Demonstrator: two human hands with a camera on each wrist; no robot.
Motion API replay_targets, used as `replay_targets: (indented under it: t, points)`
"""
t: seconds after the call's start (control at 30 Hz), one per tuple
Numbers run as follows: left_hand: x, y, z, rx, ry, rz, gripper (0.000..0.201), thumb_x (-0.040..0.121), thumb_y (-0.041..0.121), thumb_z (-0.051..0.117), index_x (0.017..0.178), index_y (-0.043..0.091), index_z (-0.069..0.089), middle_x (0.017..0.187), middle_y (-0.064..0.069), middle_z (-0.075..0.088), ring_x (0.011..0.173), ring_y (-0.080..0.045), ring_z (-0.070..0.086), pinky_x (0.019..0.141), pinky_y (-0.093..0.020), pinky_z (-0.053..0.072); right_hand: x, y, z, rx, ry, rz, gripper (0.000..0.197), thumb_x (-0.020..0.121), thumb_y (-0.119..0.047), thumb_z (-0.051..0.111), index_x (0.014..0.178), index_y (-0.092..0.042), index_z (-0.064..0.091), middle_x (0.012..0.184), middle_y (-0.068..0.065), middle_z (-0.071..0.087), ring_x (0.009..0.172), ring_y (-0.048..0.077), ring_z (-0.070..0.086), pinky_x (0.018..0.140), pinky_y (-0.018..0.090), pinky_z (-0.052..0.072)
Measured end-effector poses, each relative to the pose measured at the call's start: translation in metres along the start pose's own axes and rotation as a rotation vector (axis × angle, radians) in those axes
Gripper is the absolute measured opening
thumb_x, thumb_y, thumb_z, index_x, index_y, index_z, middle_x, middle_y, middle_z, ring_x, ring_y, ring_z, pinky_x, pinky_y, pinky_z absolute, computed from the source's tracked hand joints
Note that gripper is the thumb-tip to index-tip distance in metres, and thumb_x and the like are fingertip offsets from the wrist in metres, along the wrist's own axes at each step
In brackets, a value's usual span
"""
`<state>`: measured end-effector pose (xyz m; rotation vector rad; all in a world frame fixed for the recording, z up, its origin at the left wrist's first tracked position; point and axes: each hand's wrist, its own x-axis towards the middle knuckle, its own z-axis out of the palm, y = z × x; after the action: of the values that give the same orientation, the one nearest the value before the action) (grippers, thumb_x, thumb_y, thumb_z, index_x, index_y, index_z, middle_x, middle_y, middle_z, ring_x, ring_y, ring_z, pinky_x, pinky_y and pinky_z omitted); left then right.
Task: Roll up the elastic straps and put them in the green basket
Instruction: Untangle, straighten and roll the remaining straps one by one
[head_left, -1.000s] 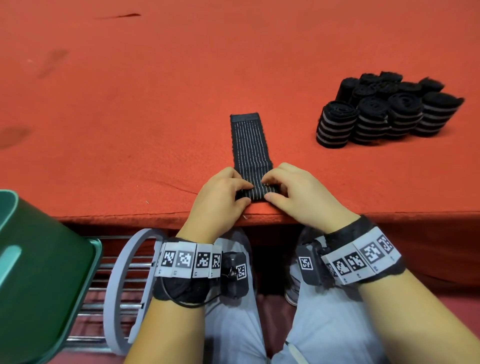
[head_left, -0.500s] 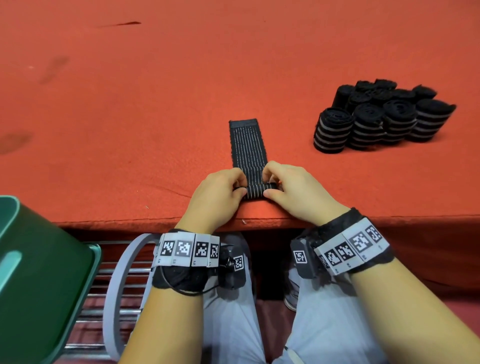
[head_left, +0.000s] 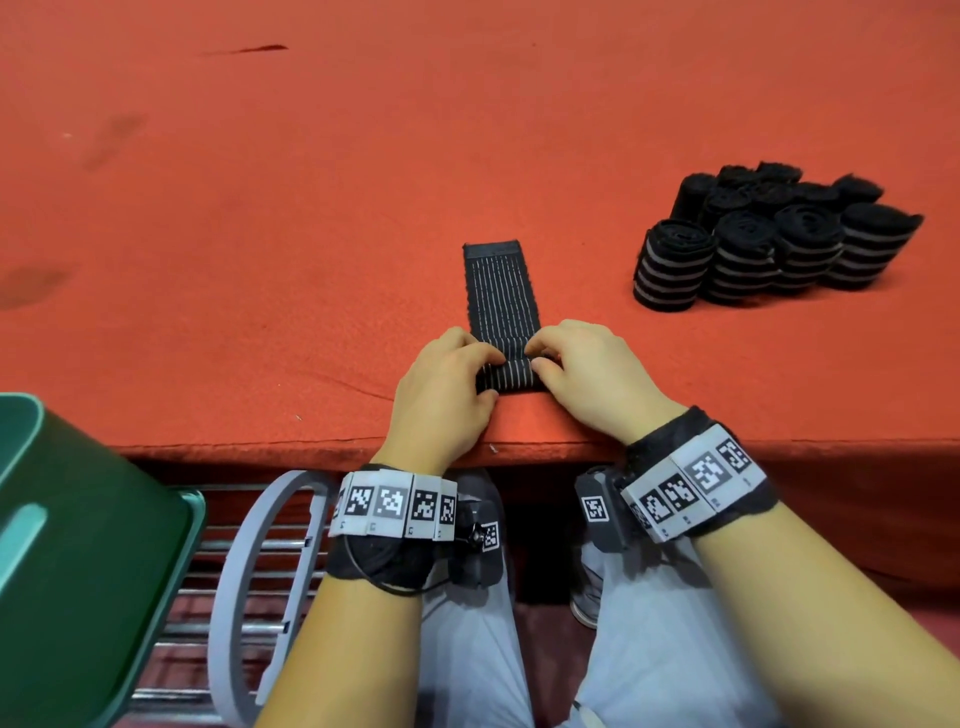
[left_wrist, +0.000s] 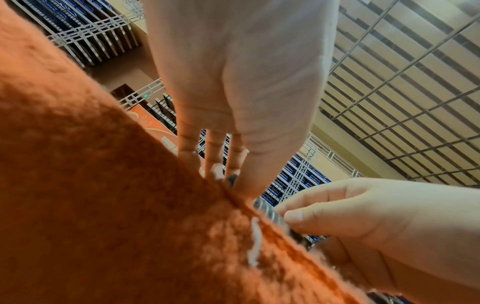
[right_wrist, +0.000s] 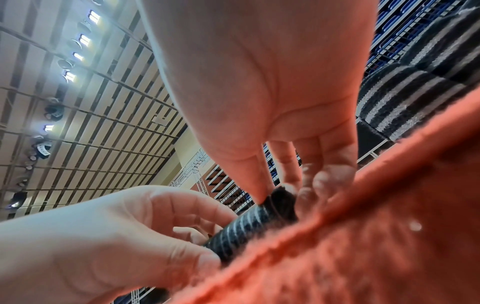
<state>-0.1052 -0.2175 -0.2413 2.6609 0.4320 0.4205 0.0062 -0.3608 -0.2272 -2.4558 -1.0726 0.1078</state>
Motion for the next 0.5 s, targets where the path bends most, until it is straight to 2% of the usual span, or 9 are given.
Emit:
replay_targets:
  t: [0.1, 0.27, 0.37, 0.5]
  points:
    - [0.004, 0.000, 0.000, 0.027, -0.015, -0.013, 0.036, 0.080, 0.022, 0.074, 0.115, 0.029, 0.067, 0.104, 0.011, 0.052, 0.103, -0.015, 0.054, 0.085, -0.040, 0.050, 0.000, 0.000, -0.003, -0.008, -0.031, -0.022, 0.019, 0.090, -0.028, 0.060, 0.109, -0.027, 0.063, 0.104, -0.004, 0.061, 0.102, 0.023, 0.058, 0.087, 0.041, 0.048]
    - [0.007, 0.006, -0.002, 0.073, -0.053, -0.018, 0.037, 0.085, 0.025, 0.072, 0.121, 0.027, 0.065, 0.106, 0.008, 0.054, 0.107, -0.018, 0.054, 0.087, -0.040, 0.049, 0.002, -0.002, -0.002, -0.071, -0.143, -0.062, 0.038, 0.081, -0.024, 0.069, 0.116, -0.028, 0.057, 0.108, -0.006, 0.050, 0.101, 0.021, 0.053, 0.085, 0.042, 0.049]
    - [0.008, 0.009, -0.006, 0.098, -0.078, -0.011, 0.035, 0.087, 0.025, 0.069, 0.121, 0.027, 0.064, 0.108, 0.007, 0.056, 0.107, -0.019, 0.054, 0.086, -0.040, 0.049, 0.004, -0.005, -0.002, -0.063, -0.123, -0.065, 0.035, 0.080, -0.020, 0.071, 0.113, -0.025, 0.058, 0.105, -0.004, 0.050, 0.100, 0.022, 0.054, 0.086, 0.043, 0.049]
    - [0.002, 0.013, -0.011, 0.085, -0.092, -0.002, 0.031, 0.086, 0.024, 0.071, 0.117, 0.027, 0.066, 0.107, 0.008, 0.058, 0.106, -0.020, 0.056, 0.087, -0.040, 0.049, -0.002, -0.005, -0.005, -0.046, -0.119, -0.073, 0.031, 0.080, -0.018, 0.071, 0.107, -0.027, 0.060, 0.104, -0.004, 0.054, 0.104, 0.023, 0.056, 0.088, 0.044, 0.049]
